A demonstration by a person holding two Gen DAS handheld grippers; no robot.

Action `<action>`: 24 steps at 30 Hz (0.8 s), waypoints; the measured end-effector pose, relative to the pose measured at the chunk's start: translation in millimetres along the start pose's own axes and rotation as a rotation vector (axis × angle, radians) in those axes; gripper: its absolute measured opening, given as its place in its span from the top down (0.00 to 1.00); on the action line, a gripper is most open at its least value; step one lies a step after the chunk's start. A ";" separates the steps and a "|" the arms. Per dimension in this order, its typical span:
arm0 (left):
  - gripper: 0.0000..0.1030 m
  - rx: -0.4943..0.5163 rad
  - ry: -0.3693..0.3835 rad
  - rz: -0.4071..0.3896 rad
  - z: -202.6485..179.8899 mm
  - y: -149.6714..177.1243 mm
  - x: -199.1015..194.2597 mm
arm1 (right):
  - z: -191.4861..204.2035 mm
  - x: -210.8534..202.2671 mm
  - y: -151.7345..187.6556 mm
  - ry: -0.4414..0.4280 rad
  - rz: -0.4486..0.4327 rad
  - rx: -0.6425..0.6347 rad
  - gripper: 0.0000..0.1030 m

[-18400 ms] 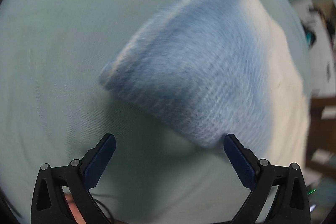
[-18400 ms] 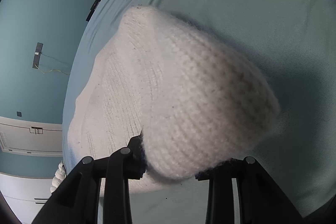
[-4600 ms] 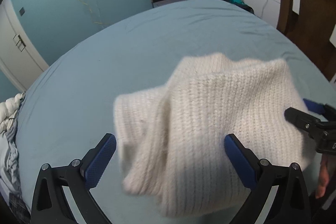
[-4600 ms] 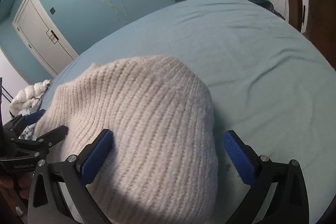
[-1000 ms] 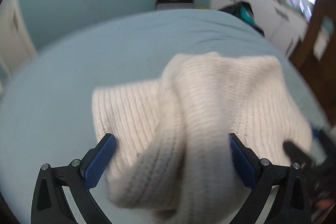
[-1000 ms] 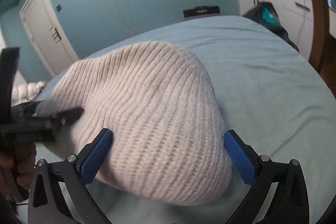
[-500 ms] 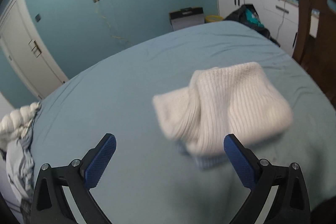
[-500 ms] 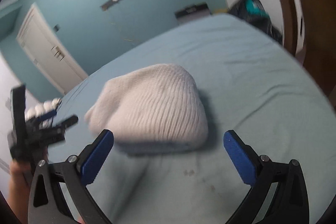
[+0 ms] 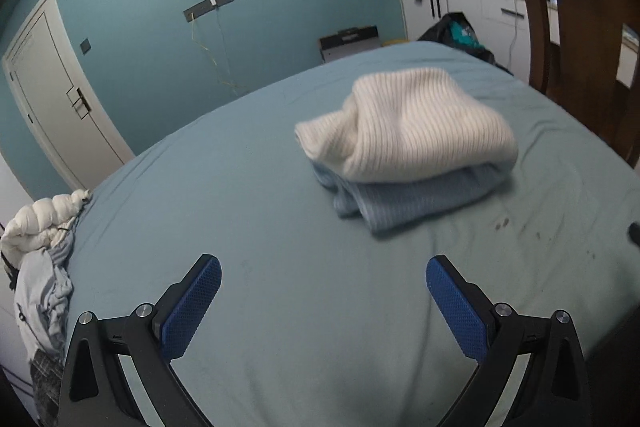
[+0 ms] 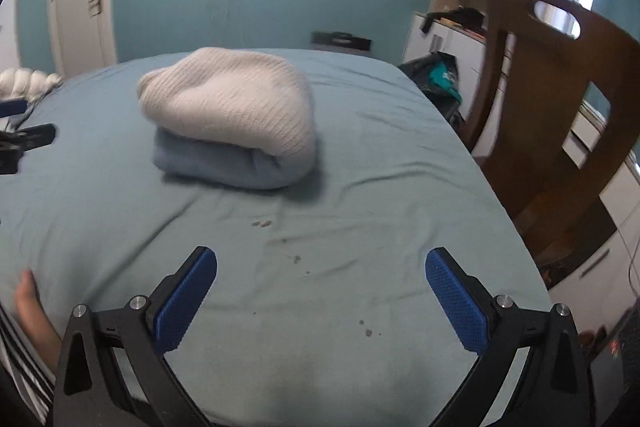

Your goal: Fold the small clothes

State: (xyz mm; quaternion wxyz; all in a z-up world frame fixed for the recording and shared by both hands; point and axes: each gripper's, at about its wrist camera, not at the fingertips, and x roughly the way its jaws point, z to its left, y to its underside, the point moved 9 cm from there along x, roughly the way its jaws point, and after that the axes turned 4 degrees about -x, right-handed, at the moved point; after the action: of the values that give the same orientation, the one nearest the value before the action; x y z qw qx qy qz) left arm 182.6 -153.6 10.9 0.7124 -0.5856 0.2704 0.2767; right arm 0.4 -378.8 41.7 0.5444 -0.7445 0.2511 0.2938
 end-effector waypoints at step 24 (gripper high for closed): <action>0.00 0.019 -0.108 0.018 17.8 11.9 16.4 | -28.4 -4.1 -2.8 -0.054 -0.122 0.192 0.01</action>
State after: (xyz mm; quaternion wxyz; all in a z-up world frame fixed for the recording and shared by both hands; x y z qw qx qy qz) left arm 186.7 -132.9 -5.8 0.7290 -0.5606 0.2394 0.3115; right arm 4.1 -405.0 53.1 0.6367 -0.6946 0.2175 0.2546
